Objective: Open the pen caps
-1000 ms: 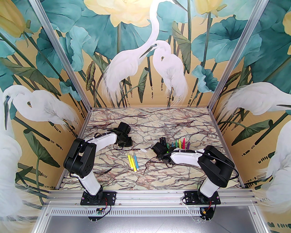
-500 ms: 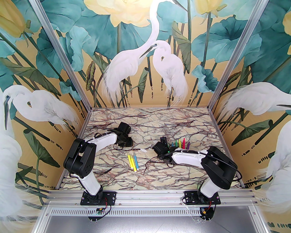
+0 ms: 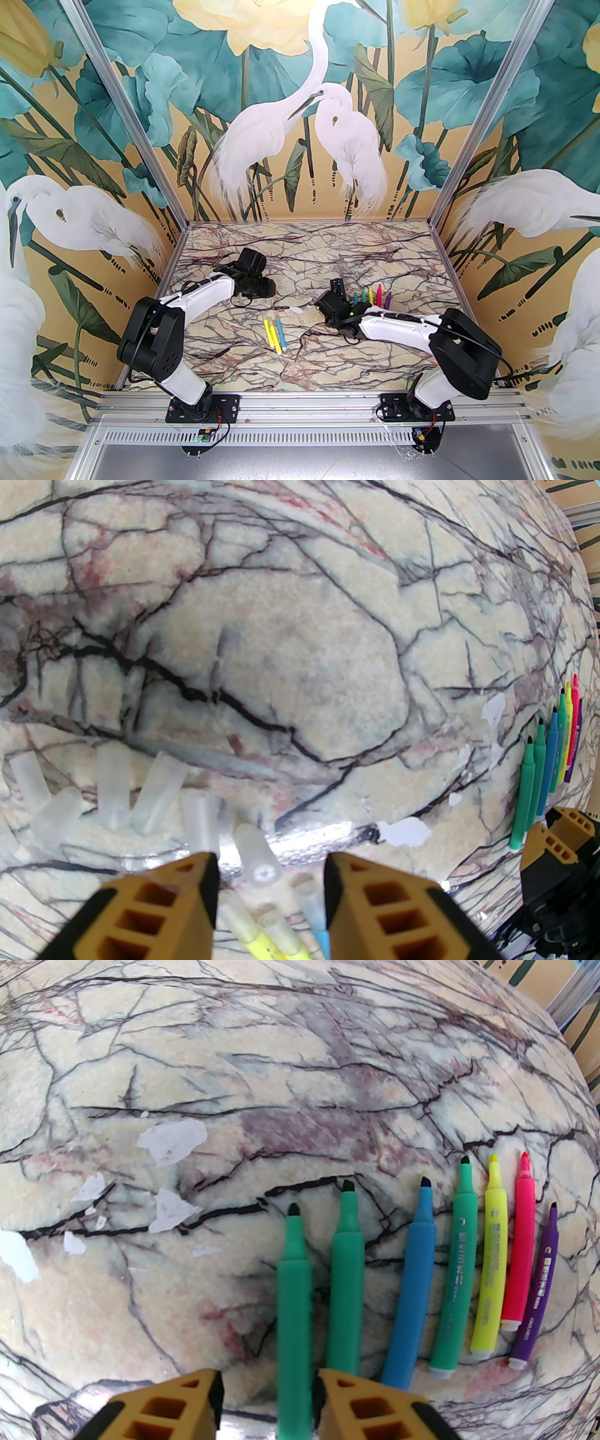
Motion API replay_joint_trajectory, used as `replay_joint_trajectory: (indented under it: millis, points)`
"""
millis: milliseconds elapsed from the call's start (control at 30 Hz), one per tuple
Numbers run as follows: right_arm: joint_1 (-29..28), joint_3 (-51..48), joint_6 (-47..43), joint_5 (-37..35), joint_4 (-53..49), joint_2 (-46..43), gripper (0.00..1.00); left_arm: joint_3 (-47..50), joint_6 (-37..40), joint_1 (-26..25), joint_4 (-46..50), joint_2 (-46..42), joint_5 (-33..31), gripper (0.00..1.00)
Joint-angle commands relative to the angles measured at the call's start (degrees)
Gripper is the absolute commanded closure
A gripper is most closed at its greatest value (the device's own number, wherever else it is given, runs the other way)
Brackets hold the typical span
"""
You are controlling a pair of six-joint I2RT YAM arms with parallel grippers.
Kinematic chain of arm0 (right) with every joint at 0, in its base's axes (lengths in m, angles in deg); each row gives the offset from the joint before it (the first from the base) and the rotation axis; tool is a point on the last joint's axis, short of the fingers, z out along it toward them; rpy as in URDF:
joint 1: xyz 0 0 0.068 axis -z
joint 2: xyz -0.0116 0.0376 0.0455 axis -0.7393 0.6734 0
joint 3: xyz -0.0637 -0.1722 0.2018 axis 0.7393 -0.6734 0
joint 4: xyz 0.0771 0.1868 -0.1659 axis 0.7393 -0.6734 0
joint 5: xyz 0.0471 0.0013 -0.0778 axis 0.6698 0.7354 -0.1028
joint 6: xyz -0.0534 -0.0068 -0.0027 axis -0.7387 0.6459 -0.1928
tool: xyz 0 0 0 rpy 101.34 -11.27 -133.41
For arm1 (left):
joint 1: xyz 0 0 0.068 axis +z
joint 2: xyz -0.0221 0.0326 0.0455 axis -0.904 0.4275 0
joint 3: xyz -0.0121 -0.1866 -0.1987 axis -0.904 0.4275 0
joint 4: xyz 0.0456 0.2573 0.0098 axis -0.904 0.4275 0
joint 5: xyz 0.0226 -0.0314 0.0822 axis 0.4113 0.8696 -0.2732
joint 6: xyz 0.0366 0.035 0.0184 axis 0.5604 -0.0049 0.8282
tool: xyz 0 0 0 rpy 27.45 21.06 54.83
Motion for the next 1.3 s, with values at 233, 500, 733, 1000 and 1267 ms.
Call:
replay_joint_trajectory:
  millis: [233, 500, 733, 1000, 1267]
  points:
    - [-4.0, 4.0, -4.5, -1.3, -1.6, -4.3, 0.58, 4.2, -0.9, -0.1, -3.5, -8.7, -1.2, 0.45]
    - [-7.6, 9.1, -7.5, 4.1, 0.1, -0.5, 0.57, 8.2, -1.2, 2.8, -4.7, -15.6, 0.7, 0.37]
    - [-10.9, 15.1, -11.0, 13.4, 2.5, 6.3, 0.56, 12.9, -3.6, 7.0, -7.2, -21.4, 1.8, 0.34]
    - [-13.1, 19.8, -10.6, 18.5, 2.0, 13.4, 0.57, 16.3, -4.5, 9.4, -7.3, -24.9, 1.3, 0.32]
    - [-13.2, 21.5, -9.3, 20.9, 0.9, 17.3, 0.57, 17.8, -4.6, 10.3, -7.5, -26.3, 1.0, 0.31]
